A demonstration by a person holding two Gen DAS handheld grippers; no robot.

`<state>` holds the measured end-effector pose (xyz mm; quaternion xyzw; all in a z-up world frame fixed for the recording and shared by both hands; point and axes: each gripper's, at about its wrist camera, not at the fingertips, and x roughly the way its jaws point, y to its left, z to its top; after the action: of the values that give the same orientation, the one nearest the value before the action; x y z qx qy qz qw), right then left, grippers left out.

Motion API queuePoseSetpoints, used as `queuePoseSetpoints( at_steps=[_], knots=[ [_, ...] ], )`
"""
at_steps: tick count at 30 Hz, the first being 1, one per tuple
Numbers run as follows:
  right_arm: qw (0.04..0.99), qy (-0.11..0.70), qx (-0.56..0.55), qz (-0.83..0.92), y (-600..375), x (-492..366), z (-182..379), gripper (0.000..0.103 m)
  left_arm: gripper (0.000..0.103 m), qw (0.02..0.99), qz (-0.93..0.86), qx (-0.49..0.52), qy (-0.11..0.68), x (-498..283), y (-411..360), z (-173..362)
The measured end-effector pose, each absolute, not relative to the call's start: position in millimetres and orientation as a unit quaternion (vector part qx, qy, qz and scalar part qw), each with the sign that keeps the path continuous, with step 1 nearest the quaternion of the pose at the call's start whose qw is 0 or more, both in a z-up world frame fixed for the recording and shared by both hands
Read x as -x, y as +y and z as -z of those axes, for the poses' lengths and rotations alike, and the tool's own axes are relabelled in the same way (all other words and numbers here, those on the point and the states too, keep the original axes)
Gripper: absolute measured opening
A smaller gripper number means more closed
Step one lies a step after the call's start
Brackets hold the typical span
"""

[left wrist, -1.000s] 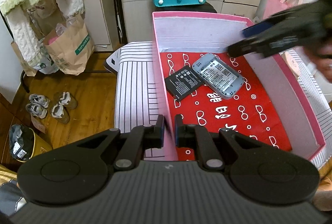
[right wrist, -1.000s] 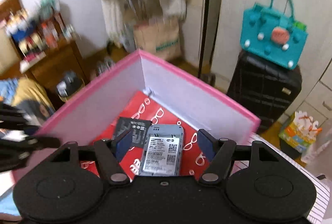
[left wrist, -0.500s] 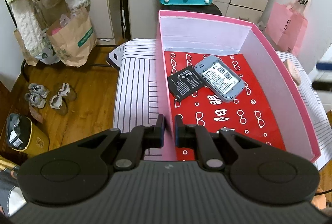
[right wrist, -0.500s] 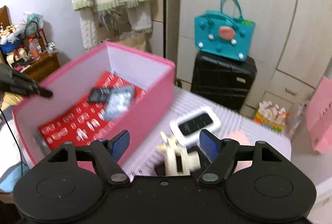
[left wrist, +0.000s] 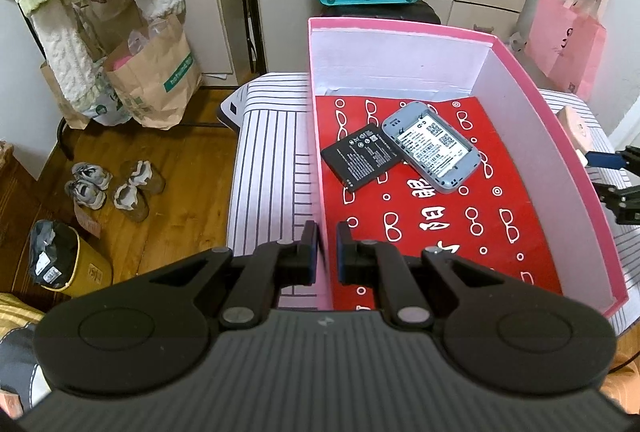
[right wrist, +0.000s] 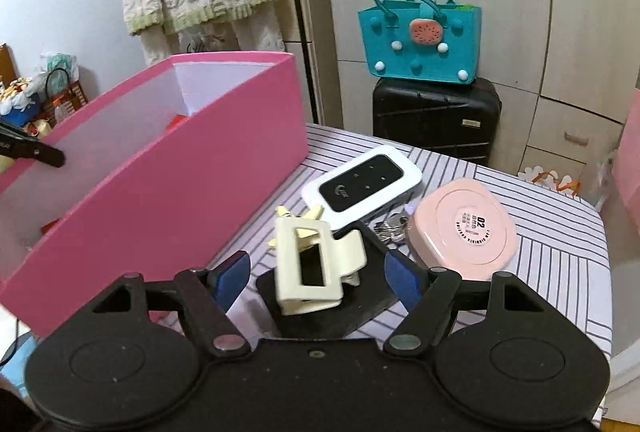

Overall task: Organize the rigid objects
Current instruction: 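Grasp the cream plastic clip with the right gripper, then place the cream clip into the pink box and open the right gripper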

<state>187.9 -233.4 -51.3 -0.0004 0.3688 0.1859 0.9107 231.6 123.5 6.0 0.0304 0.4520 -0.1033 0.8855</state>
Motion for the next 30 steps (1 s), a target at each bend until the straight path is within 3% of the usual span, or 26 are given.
queuePoseSetpoints(
  at_steps=[5, 6, 8, 9, 19, 24, 30],
  knots=[
    [0.915, 0.359, 0.021, -0.183, -229, -192, 64, 0.078, 0.009, 0.886, 0.099, -0.029, 0.453, -231, 122, -6],
    [0.916, 0.355, 0.030, -0.184, -227, -190, 64, 0.074, 0.009, 0.885, 0.098, -0.029, 0.453, -231, 123, -6],
    [0.918, 0.344, 0.055, -0.191, -221, -186, 65, 0.055, 0.009, 0.885, 0.098, -0.028, 0.453, -231, 123, -6],
    [0.917, 0.340, 0.064, -0.197, -219, -184, 65, 0.054, 0.009, 0.885, 0.098, -0.028, 0.454, -231, 123, -6],
    [0.932, 0.293, 0.057, -0.204, -211, -169, 20, 0.054, 0.008, 0.883, 0.099, -0.024, 0.458, -230, 125, -6],
    [0.922, 0.233, 0.032, -0.308, -188, -157, -17, 0.054, 0.008, 0.882, 0.096, -0.012, 0.461, -229, 127, -2],
    [0.882, 0.283, 0.030, -0.375, -127, -182, -32, 0.054, 0.008, 0.882, 0.101, -0.007, 0.460, -229, 129, -2]
  ],
)
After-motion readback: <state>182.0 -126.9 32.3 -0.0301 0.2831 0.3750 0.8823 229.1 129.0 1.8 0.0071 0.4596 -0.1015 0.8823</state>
